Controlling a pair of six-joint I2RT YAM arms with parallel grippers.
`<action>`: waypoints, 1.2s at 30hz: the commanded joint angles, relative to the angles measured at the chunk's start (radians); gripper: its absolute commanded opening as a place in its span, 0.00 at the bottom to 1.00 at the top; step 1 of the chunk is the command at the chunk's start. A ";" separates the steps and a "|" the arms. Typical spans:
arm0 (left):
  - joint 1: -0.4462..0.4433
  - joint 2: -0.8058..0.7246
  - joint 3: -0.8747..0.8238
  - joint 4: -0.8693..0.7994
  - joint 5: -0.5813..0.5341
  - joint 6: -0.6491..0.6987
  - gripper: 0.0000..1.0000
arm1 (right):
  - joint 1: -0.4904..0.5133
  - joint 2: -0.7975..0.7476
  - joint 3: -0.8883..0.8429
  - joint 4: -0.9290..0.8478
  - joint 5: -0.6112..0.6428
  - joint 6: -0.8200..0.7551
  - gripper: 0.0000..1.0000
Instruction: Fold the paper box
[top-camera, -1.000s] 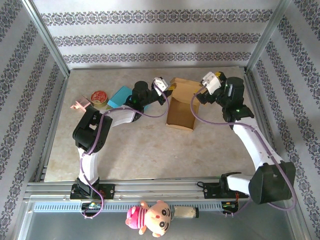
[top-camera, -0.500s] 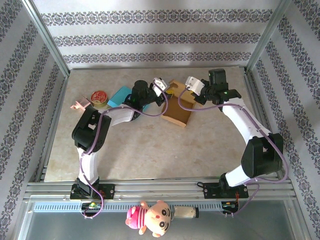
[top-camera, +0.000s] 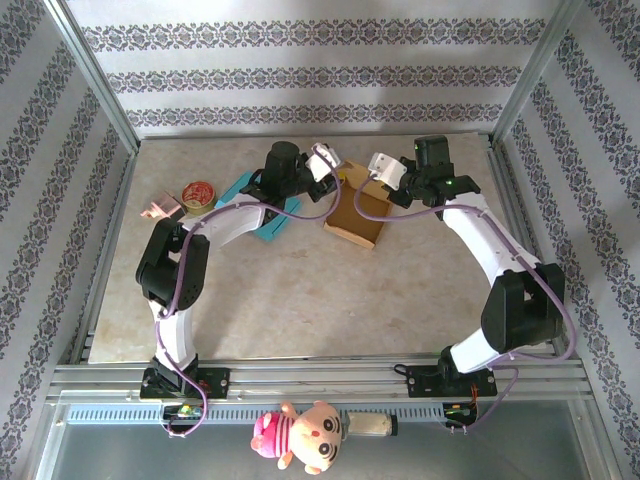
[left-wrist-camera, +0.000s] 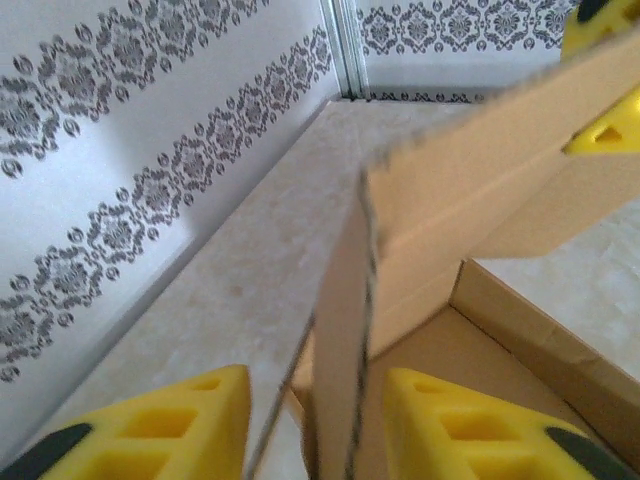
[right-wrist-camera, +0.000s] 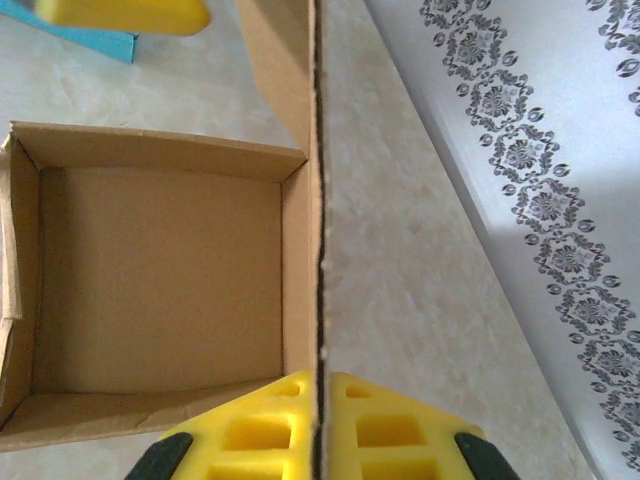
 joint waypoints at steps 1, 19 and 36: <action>0.009 0.023 0.028 0.023 0.024 -0.022 0.28 | 0.011 0.013 0.040 -0.022 0.000 -0.006 0.07; 0.008 0.042 0.045 -0.016 -0.019 -0.058 0.00 | -0.029 -0.016 0.063 -0.138 0.174 0.635 0.89; 0.001 0.047 0.054 -0.022 -0.024 -0.082 0.00 | -0.080 0.071 0.036 -0.214 0.234 0.825 0.44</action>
